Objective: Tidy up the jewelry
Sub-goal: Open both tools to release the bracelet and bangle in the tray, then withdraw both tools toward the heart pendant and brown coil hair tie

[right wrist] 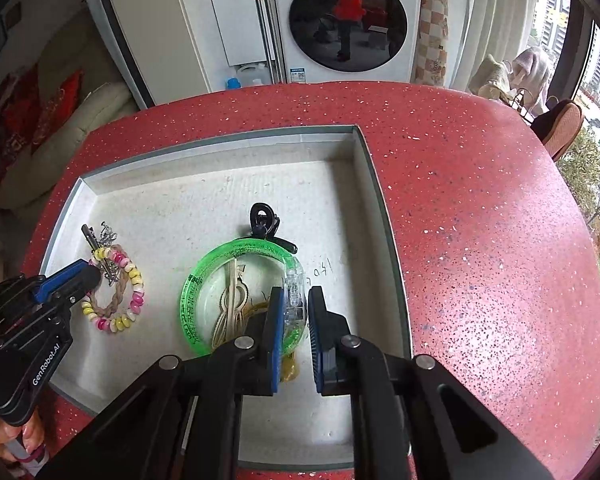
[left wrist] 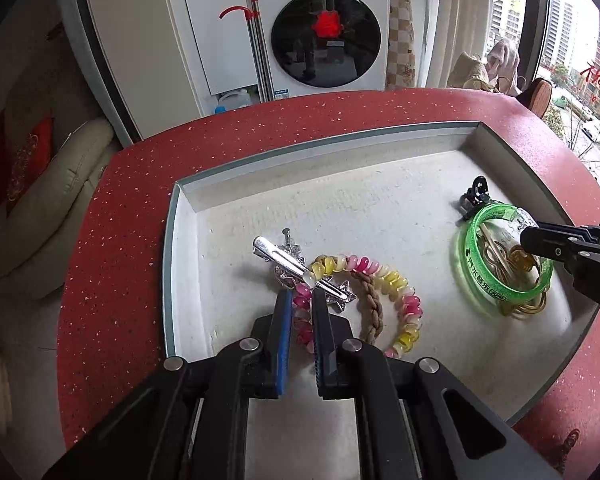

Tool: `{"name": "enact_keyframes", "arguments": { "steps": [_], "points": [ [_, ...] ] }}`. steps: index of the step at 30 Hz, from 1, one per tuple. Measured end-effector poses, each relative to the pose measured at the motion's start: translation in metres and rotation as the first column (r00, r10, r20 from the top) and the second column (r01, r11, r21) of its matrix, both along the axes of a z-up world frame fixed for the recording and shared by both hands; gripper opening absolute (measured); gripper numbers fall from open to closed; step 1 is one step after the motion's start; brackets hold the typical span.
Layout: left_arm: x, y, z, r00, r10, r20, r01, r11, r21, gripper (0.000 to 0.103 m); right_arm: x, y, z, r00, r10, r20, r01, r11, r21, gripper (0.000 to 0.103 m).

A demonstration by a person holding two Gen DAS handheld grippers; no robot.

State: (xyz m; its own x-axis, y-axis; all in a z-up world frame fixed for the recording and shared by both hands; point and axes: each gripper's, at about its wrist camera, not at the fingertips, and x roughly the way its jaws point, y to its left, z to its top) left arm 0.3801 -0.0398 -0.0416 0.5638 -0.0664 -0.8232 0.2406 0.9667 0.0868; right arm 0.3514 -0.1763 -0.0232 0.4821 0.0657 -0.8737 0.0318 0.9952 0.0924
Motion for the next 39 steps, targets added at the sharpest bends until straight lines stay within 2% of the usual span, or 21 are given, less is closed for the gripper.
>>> {"name": "enact_keyframes", "arguments": {
  "steps": [2,4,6,8,19,20,21,22,23,24,31,38,39],
  "points": [
    [-0.001,-0.002,0.000,1.000,0.003,0.011,-0.003,1.000,0.012,0.028,0.000,0.000,0.001,1.000,-0.001,0.001,0.001,1.000,0.013,0.015],
    [-0.001,-0.003,0.001,1.000,0.006,0.011,-0.006,1.000,0.011,0.028,0.000,-0.002,0.001,1.000,-0.005,0.004,0.005,1.000,0.031,0.020],
    [-0.002,-0.003,0.002,1.000,0.009,0.007,-0.009,1.000,0.003,0.028,-0.001,-0.004,0.005,1.000,-0.009,0.018,0.008,0.999,0.049,0.039],
    [-0.004,0.000,0.003,1.000,0.015,0.008,-0.015,1.000,-0.004,0.028,-0.004,-0.003,0.011,0.999,-0.008,0.042,0.006,0.998,0.059,0.046],
    [-0.011,0.004,0.017,0.998,0.031,0.048,-0.028,0.998,-0.052,0.029,-0.018,0.001,0.031,0.996,-0.007,0.094,-0.003,0.994,0.111,0.055],
    [-0.011,0.005,0.019,0.998,0.034,0.052,-0.031,0.998,-0.057,0.035,-0.020,0.002,0.032,0.995,-0.004,0.096,-0.006,0.994,0.111,0.055],
    [-0.011,0.006,0.020,0.998,0.039,0.055,-0.036,0.998,-0.061,0.074,-0.021,0.003,0.032,0.995,-0.002,0.095,-0.009,0.994,0.111,0.055],
    [-0.011,0.008,0.022,0.997,0.053,0.062,-0.049,0.997,-0.066,0.097,-0.021,0.003,0.032,0.995,-0.001,0.095,-0.009,0.994,0.111,0.055],
    [-0.014,0.011,0.026,0.994,0.070,0.089,-0.063,0.995,-0.076,0.103,-0.022,0.003,0.033,0.995,-0.002,0.095,-0.009,0.994,0.112,0.055],
    [-0.017,0.012,0.031,0.990,0.071,0.118,-0.061,0.994,-0.090,0.103,-0.023,0.003,0.033,0.995,-0.002,0.096,-0.009,0.994,0.113,0.055],
    [-0.018,0.016,0.037,0.992,0.070,0.108,-0.061,0.994,-0.089,0.103,-0.027,0.002,0.036,0.995,-0.006,0.097,-0.006,0.992,0.125,0.056],
    [-0.029,0.019,0.042,0.993,0.055,0.101,-0.047,0.996,-0.080,0.103,-0.045,0.004,0.047,0.989,-0.001,0.148,-0.025,0.985,0.170,0.084],
    [-0.031,0.019,0.043,0.994,0.050,0.099,-0.042,0.996,-0.082,0.103,-0.048,0.005,0.049,0.987,-0.002,0.159,-0.026,0.985,0.173,0.084]
  ]
}}
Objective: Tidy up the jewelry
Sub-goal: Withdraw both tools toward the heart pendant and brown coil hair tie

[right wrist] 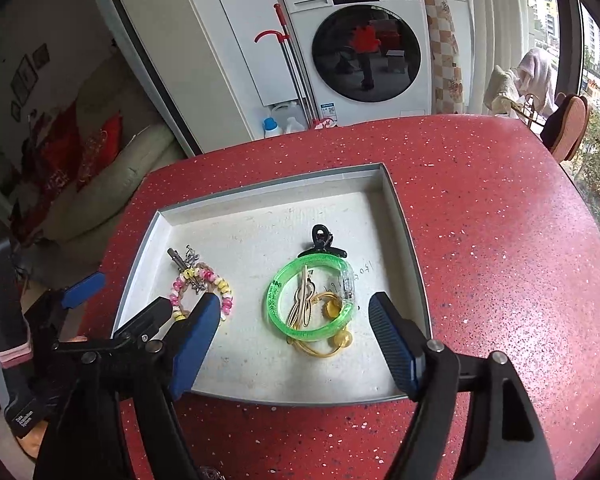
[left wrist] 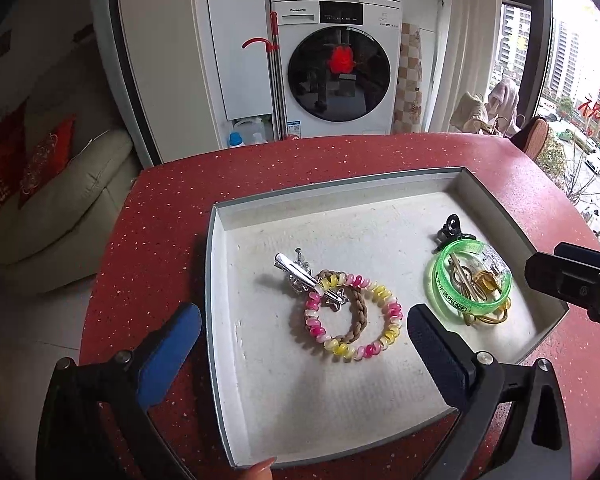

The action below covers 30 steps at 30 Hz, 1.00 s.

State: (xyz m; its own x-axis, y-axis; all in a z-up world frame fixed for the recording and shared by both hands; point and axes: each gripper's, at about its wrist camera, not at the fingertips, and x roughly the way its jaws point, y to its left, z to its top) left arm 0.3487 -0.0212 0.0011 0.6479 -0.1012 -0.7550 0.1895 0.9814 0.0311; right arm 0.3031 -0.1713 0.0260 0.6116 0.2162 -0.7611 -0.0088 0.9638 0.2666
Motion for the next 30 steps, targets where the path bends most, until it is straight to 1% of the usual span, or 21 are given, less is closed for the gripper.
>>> {"name": "enact_keyframes", "arguments": {
  "steps": [5,6,8,11,14,21,26,30],
  "points": [
    [-0.016,0.001,0.005,1.000,-0.022,-0.011,0.022,1.000,-0.015,0.103,-0.016,0.001,0.008,1.000,-0.002,0.028,0.001,0.999,0.033,0.087],
    [-0.019,0.001,0.005,1.000,-0.024,-0.013,0.024,1.000,-0.015,0.103,-0.019,0.001,0.010,1.000,-0.003,0.030,0.002,0.999,0.039,0.093],
    [-0.026,0.001,0.007,1.000,-0.030,-0.009,0.030,1.000,-0.009,0.103,-0.027,0.001,0.012,0.999,-0.008,0.040,0.006,0.999,0.048,0.097],
    [-0.038,0.000,0.010,0.999,-0.037,0.000,0.037,0.999,0.007,0.103,-0.038,0.001,0.017,0.999,-0.010,0.045,0.008,0.998,0.056,0.097],
    [-0.049,0.002,0.012,0.999,-0.042,-0.005,0.042,0.999,0.000,0.103,-0.048,0.002,0.022,0.999,-0.010,0.043,0.007,0.998,0.058,0.097],
    [-0.076,0.010,0.016,0.999,-0.041,-0.003,0.041,0.999,-0.024,0.103,-0.074,0.002,0.019,1.000,-0.002,0.007,0.002,0.999,0.036,0.097],
    [-0.096,0.016,0.013,0.999,-0.045,-0.008,0.044,0.998,-0.035,0.103,-0.093,-0.004,0.006,0.999,-0.005,-0.039,0.007,1.000,0.030,0.097],
    [-0.111,0.013,0.003,0.995,-0.087,-0.044,0.085,0.995,-0.043,0.103,-0.106,-0.008,-0.009,0.997,-0.017,-0.081,0.018,1.000,0.012,0.097]
  ]
}}
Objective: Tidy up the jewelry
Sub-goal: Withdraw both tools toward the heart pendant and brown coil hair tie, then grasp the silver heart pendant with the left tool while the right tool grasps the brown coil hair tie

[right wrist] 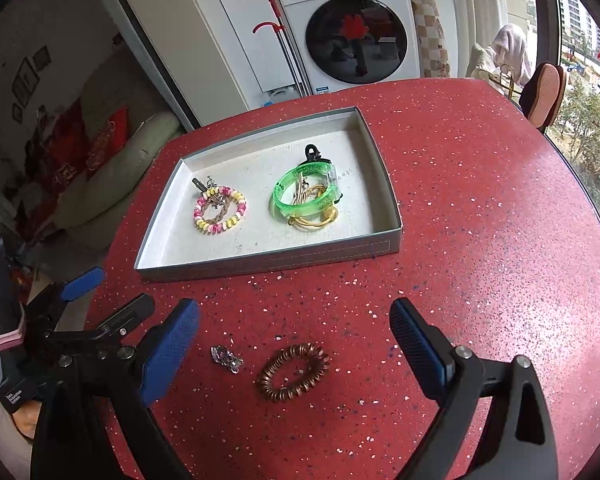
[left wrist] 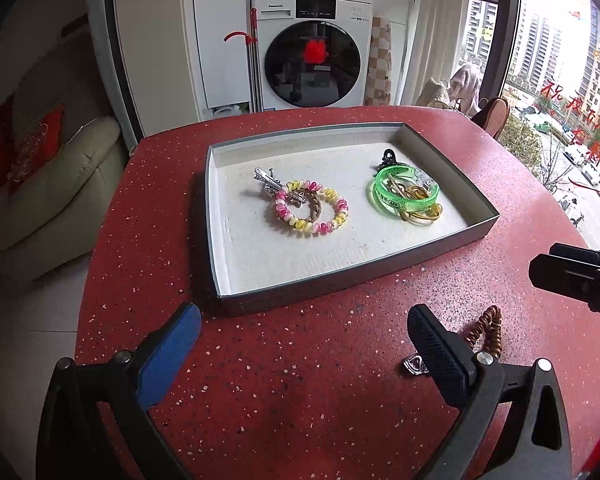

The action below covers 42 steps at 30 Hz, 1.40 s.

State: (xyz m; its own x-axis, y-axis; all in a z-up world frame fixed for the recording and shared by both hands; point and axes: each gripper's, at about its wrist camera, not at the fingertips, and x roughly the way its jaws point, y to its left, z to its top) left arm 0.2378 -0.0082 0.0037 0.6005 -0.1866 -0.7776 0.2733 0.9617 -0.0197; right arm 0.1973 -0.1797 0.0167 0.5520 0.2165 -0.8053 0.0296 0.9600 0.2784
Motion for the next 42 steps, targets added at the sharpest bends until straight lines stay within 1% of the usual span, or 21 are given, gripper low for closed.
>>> {"name": "enact_keyframes", "arguments": {
  "steps": [5,8,10,13,15,17,22,23,24,27,31,33,35,36,38,39,40,42],
  "points": [
    [-0.016,-0.013,-0.020,0.997,-0.076,-0.026,0.077,0.996,0.042,0.103,-0.011,-0.007,-0.021,0.998,-0.009,-0.058,0.007,0.999,-0.036,0.097],
    [-0.023,-0.022,-0.031,0.990,-0.131,-0.050,0.134,0.989,0.055,0.103,-0.014,-0.010,-0.031,0.996,0.005,-0.086,-0.011,0.998,-0.067,0.097],
    [-0.026,-0.027,-0.034,0.985,-0.163,-0.060,0.166,0.984,0.062,0.103,-0.015,-0.010,-0.036,0.995,0.021,-0.099,-0.029,0.996,-0.085,0.095],
    [-0.028,-0.034,-0.038,0.979,-0.192,-0.069,0.196,0.978,0.071,0.103,-0.015,-0.009,-0.041,0.993,0.050,-0.107,-0.062,0.992,-0.110,0.085],
    [-0.029,-0.039,-0.040,0.977,-0.199,-0.072,0.205,0.975,0.082,0.103,-0.013,-0.007,-0.044,0.991,0.068,-0.117,-0.081,0.991,-0.110,0.077],
    [-0.029,-0.042,-0.042,0.976,-0.202,-0.077,0.208,0.974,0.088,0.103,-0.011,-0.004,-0.047,0.988,0.093,-0.122,-0.106,0.988,-0.111,0.075],
    [-0.025,-0.047,-0.048,0.975,-0.204,-0.087,0.213,0.972,0.099,0.103,-0.004,0.011,-0.051,0.978,0.166,-0.127,-0.186,0.970,-0.160,0.065],
    [-0.025,-0.048,-0.049,0.975,-0.205,-0.089,0.214,0.971,0.103,0.103,-0.001,0.014,-0.052,0.975,0.180,-0.130,-0.201,0.965,-0.170,0.061],
    [-0.024,-0.049,-0.050,0.975,-0.204,-0.090,0.214,0.971,0.109,0.103,0.000,0.016,-0.053,0.972,0.191,-0.134,-0.213,0.961,-0.177,0.053],
    [-0.023,-0.052,-0.052,0.974,-0.205,-0.093,0.215,0.970,0.115,0.103,0.002,0.019,-0.054,0.968,0.210,-0.136,-0.234,0.952,-0.196,0.044],
    [-0.022,-0.054,-0.052,0.973,-0.211,-0.092,0.220,0.969,0.113,0.103,0.003,0.023,-0.053,0.963,0.229,-0.140,-0.255,0.941,-0.221,0.038],
    [-0.022,-0.056,-0.052,0.972,-0.218,-0.090,0.227,0.968,0.108,0.103,0.003,0.024,-0.054,0.963,0.231,-0.140,-0.258,0.938,-0.230,0.027],
    [-0.022,-0.058,-0.051,0.970,-0.228,-0.088,0.237,0.966,0.104,0.103,0.003,0.022,-0.053,0.965,0.223,-0.141,-0.251,0.941,-0.229,0.022],
    [-0.022,-0.059,-0.051,0.968,-0.236,-0.086,0.244,0.965,0.098,0.101,0.004,0.021,-0.054,0.966,0.217,-0.142,-0.246,0.942,-0.229,0.018],
    [-0.023,-0.060,-0.050,0.965,-0.248,-0.088,0.256,0.962,0.091,0.096,0.004,0.019,-0.054,0.968,0.210,-0.139,-0.237,0.946,-0.221,0.016],
    [-0.024,-0.061,-0.049,0.962,-0.257,-0.088,0.264,0.961,0.083,0.089,0.004,0.018,-0.054,0.968,0.208,-0.139,-0.235,0.948,-0.215,0.014],
    [-0.024,-0.061,-0.048,0.959,-0.269,-0.092,0.276,0.959,0.068,0.085,0.004,0.017,-0.054,0.968,0.208,-0.138,-0.234,0.949,-0.212,0.013],
    [-0.025,-0.063,-0.047,0.952,-0.289,-0.099,0.295,0.954,0.054,0.073,0.005,0.018,-0.054,0.968,0.208,-0.138,-0.234,0.948,-0.214,0.012]
  ]
}}
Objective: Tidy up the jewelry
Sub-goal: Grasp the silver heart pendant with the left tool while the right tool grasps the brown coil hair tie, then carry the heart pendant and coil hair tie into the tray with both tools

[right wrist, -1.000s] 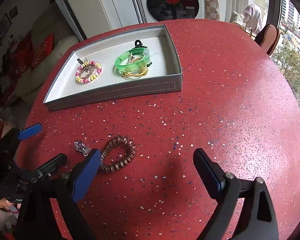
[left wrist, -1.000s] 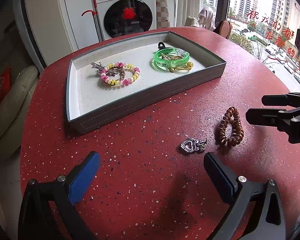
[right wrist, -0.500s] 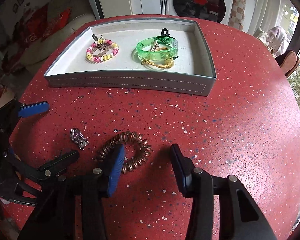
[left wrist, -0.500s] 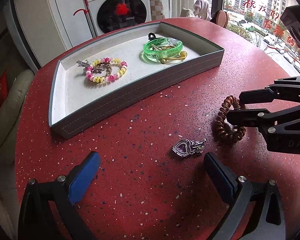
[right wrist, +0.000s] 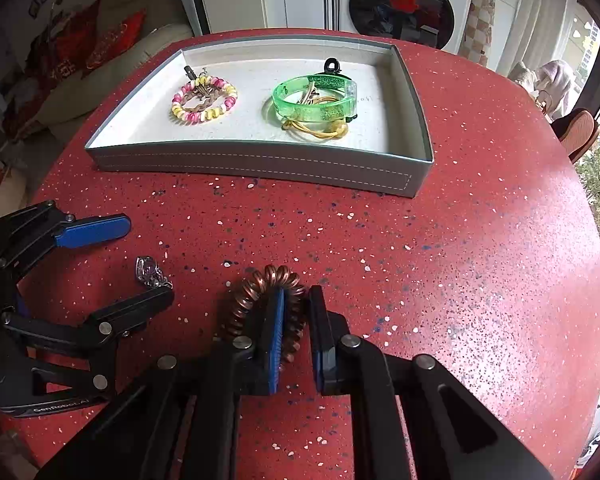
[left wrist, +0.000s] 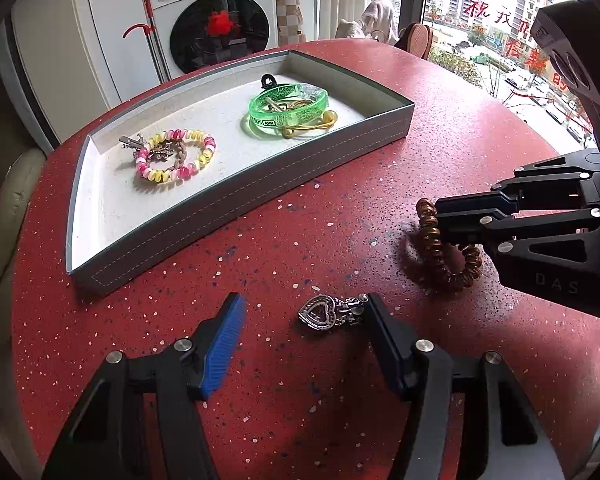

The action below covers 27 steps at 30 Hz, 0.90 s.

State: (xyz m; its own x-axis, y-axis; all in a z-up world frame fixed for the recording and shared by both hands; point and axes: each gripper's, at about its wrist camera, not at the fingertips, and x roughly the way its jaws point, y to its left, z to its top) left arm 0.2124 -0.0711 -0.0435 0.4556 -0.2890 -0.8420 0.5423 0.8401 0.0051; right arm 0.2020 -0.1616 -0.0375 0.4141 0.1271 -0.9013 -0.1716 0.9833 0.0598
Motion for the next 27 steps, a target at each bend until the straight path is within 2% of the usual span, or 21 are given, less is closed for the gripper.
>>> {"name": "enact_keyframes", "arguments": {
  "steps": [1,3,4,13,27],
  "points": [
    [-0.001,-0.001,0.001,1.000,-0.012,-0.003,0.012,1.000,-0.004,0.069,0.000,0.000,0.000,1.000,-0.001,0.000,0.001,1.000,0.000,0.012],
    [-0.004,-0.004,0.001,1.000,-0.029,-0.005,0.029,1.000,-0.011,0.053,0.000,0.000,0.000,1.000,-0.005,0.001,0.005,1.000,0.003,0.012],
    [-0.004,-0.005,0.002,0.999,-0.033,-0.004,0.033,0.999,-0.010,0.052,0.000,0.000,0.000,1.000,-0.008,0.002,0.008,1.000,0.004,0.012],
    [0.000,0.003,0.004,0.999,0.012,-0.037,-0.014,0.998,-0.055,0.050,-0.006,-0.006,0.005,0.999,-0.044,0.017,0.043,0.998,0.038,0.012],
    [-0.007,0.017,0.024,0.999,0.046,-0.021,-0.048,0.992,-0.121,0.049,-0.014,-0.012,0.026,0.995,-0.086,0.045,0.079,0.989,0.123,0.012]
  ]
}}
